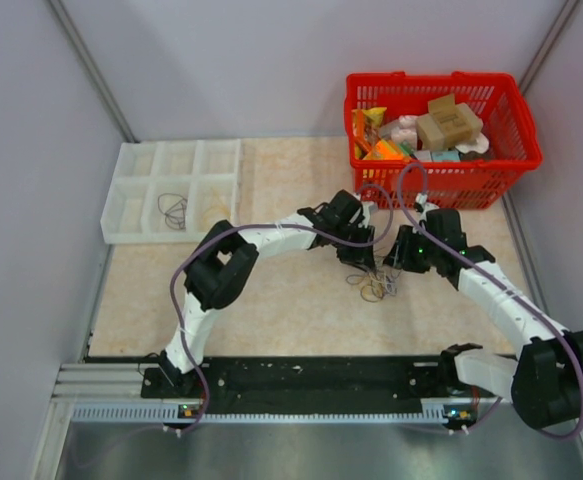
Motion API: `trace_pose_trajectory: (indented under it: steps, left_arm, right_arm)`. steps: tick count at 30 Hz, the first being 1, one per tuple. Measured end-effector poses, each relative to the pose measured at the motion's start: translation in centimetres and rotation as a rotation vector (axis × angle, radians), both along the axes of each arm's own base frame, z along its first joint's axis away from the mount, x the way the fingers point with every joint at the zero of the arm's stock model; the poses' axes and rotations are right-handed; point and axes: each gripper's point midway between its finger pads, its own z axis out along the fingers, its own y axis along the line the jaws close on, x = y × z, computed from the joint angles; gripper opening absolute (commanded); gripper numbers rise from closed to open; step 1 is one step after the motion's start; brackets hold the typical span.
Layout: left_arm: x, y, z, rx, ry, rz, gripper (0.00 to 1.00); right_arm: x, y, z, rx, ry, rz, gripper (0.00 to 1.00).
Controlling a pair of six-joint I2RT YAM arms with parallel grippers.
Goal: Untangle the cables
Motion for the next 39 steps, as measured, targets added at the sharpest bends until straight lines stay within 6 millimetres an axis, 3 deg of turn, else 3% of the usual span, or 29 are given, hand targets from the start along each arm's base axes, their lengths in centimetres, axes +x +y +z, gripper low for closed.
trace_pose_trajectory:
  steps: [5, 10, 13, 21, 26, 30, 37, 39]
  left_arm:
    - [0.0, 0.0, -0.3, 0.000, -0.003, 0.003, 0.00]
    - [0.3, 1.0, 1.3, 0.009, -0.075, 0.022, 0.00]
    - [0.3, 2.4, 4.3, 0.002, -0.154, 0.038, 0.00]
    - [0.0, 6.3, 15.2, -0.078, -0.415, 0.087, 0.00]
    - [-0.6, 9.6, 19.0, -0.087, -0.515, 0.147, 0.00]
    - [-1.5, 11.8, 21.6, -0.115, -0.571, 0.175, 0.00]
    - [-4.4, 12.1, 27.3, -0.340, -0.518, 0.095, 0.00]
    - [-4.7, 12.2, 28.8, -0.381, -0.529, 0.086, 0.00]
  right_arm:
    - [0.0, 0.2, 0.5, 0.014, -0.017, 0.007, 0.38]
    - [-0.1, 0.6, 0.9, 0.033, -0.023, 0.021, 0.39]
    - [-0.3, 1.0, 1.5, 0.059, -0.033, 0.034, 0.41]
    - [-1.5, 3.3, 2.8, 0.101, -0.055, 0.107, 0.47]
    - [-2.3, 5.2, 3.3, 0.129, -0.063, 0.168, 0.55]
    - [-1.8, 6.2, 4.6, 0.187, -0.105, 0.181, 0.56]
    - [-1.0, 8.1, 6.2, 0.310, -0.140, 0.190, 0.56]
    - [-1.1, 8.5, 6.3, 0.343, -0.138, 0.197, 0.60]
